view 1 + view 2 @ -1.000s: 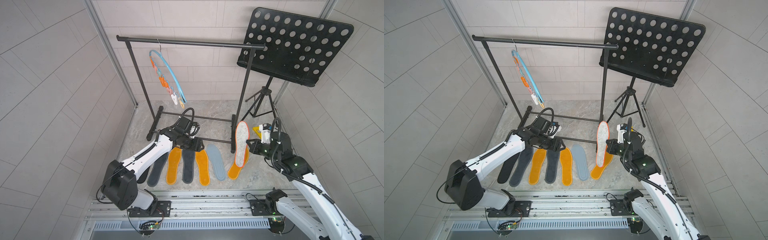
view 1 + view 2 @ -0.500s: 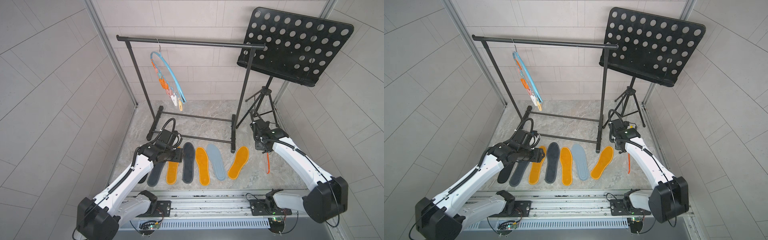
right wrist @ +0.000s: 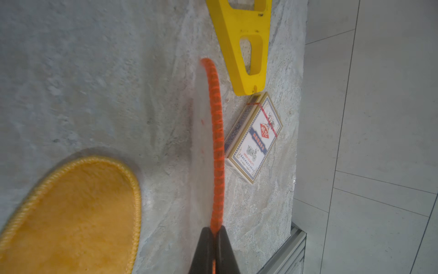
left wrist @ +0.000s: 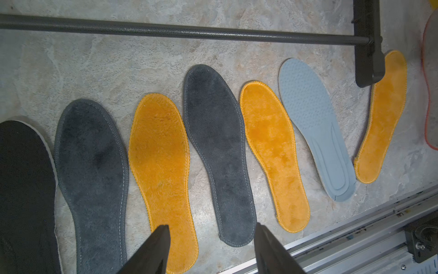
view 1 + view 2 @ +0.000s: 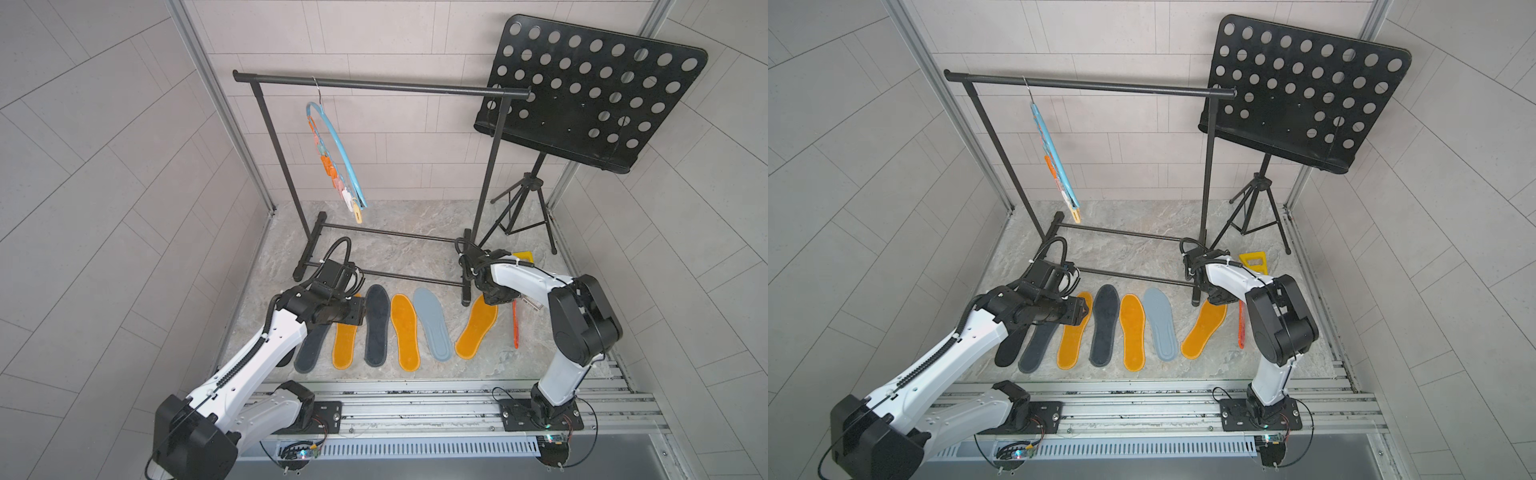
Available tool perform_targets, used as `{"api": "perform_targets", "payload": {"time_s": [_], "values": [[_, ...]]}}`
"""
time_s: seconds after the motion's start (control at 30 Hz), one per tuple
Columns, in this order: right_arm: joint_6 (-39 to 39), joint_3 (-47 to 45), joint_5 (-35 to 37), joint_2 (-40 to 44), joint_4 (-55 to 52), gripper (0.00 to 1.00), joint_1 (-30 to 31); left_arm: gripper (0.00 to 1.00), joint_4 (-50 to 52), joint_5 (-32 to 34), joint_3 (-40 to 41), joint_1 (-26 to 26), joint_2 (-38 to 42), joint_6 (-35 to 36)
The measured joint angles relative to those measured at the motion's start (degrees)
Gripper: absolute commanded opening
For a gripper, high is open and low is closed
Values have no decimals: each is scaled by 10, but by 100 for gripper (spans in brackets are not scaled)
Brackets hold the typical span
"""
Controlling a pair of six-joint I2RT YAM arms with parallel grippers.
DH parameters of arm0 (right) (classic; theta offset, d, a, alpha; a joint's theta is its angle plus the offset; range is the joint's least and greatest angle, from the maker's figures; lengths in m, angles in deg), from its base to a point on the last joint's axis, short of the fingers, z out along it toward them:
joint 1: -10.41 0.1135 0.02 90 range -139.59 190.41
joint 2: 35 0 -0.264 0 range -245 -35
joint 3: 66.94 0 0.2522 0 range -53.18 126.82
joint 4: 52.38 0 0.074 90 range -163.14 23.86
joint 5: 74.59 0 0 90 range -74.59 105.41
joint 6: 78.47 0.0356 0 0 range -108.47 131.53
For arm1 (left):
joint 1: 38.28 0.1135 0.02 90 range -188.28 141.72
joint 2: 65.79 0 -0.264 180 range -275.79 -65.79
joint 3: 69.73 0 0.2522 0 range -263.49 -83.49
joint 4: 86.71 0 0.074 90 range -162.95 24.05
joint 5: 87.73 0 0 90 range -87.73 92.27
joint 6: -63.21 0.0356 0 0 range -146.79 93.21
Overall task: Take the shoe insoles off the hanger
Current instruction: Place the insole at the center of the board.
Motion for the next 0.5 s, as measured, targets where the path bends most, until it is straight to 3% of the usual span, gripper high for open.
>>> {"api": "perform_targets", "payload": {"time_s": [0.3, 0.5], "values": [[3, -3, -13, -14, 17, 2, 37, 63, 0, 6, 2, 0, -1, 0], [-11, -10, -36, -29, 25, 30, 19, 66, 0, 11, 2, 0, -11, 0]]}}
